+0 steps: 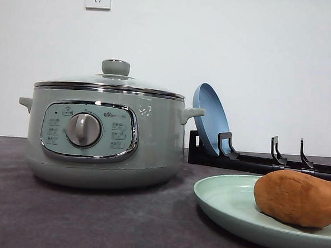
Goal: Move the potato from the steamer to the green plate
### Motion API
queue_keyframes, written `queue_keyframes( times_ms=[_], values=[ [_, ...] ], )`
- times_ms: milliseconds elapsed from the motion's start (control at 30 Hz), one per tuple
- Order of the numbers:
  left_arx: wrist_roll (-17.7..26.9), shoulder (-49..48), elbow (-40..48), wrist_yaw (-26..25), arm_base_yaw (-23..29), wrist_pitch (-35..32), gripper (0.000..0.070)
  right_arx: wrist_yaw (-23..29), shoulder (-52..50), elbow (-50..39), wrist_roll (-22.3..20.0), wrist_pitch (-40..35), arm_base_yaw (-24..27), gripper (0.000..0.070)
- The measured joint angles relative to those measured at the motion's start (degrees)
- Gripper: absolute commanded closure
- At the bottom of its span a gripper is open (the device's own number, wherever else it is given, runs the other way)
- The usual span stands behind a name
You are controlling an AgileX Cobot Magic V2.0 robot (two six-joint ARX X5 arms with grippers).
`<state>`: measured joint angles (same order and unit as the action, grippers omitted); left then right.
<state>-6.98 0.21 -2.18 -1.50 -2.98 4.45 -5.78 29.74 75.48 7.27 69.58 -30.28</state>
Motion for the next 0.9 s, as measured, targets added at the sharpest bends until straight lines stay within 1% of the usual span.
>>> queue_keyframes(
  times_ms=[67, 133, 267, 900],
  values=[
    [0.00, 0.03, 0.31, 1.72, 0.14, 0.63, 0.0683, 0.00, 0.00, 0.00, 0.00, 0.00, 0.00, 0.0687],
    [0.00, 0.09, 0.31, 1.99, 0.26, 0.70, 0.0683, 0.00, 0.00, 0.00, 0.00, 0.00, 0.00, 0.0687],
    [0.00, 0.02, 0.31, 2.04, 0.33, 2.70, 0.0683, 0.00, -0.02, 0.00, 0.00, 0.00, 0.00, 0.0687],
    [0.00, 0.02, 0.31, 2.04, 0.35, 2.60, 0.0683, 0.00, 0.00, 0.00, 0.02, 0.00, 0.00, 0.0687]
  ],
)
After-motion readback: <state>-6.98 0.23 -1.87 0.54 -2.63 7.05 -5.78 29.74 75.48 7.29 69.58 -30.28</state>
